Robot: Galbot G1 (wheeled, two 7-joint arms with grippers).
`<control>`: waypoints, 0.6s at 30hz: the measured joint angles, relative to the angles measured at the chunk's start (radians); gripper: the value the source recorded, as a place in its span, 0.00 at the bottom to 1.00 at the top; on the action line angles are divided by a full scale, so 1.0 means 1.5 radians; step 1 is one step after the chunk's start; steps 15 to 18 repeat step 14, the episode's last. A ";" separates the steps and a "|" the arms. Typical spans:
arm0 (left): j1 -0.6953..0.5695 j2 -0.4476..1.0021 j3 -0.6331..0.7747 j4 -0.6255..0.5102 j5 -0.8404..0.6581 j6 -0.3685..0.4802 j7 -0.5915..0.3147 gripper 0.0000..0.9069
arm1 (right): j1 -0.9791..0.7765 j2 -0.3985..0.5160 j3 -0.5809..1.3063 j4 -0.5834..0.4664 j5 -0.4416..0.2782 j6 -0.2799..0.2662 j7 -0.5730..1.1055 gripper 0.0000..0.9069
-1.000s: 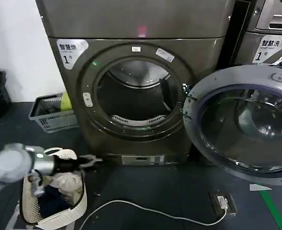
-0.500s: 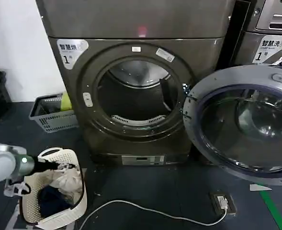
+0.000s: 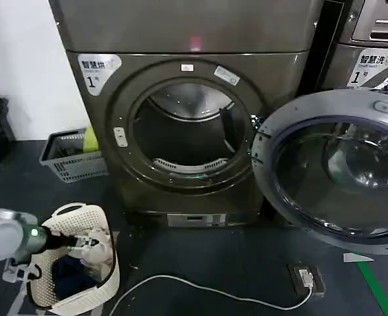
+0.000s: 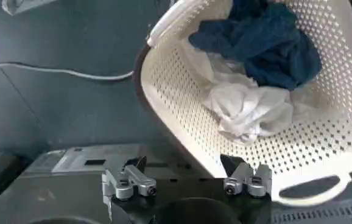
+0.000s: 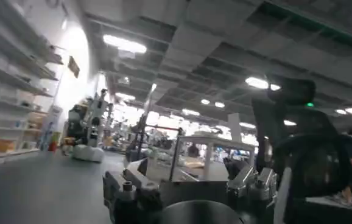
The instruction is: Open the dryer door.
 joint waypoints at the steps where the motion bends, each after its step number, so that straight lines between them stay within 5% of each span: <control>1: 0.002 0.000 0.000 0.002 0.001 0.000 0.001 1.00 | -0.001 -0.001 0.005 -0.003 0.003 0.002 0.001 1.00; 18: 0.003 0.001 0.000 0.009 0.006 0.000 0.002 1.00 | 0.000 -0.002 0.008 -0.013 0.001 0.014 -0.007 1.00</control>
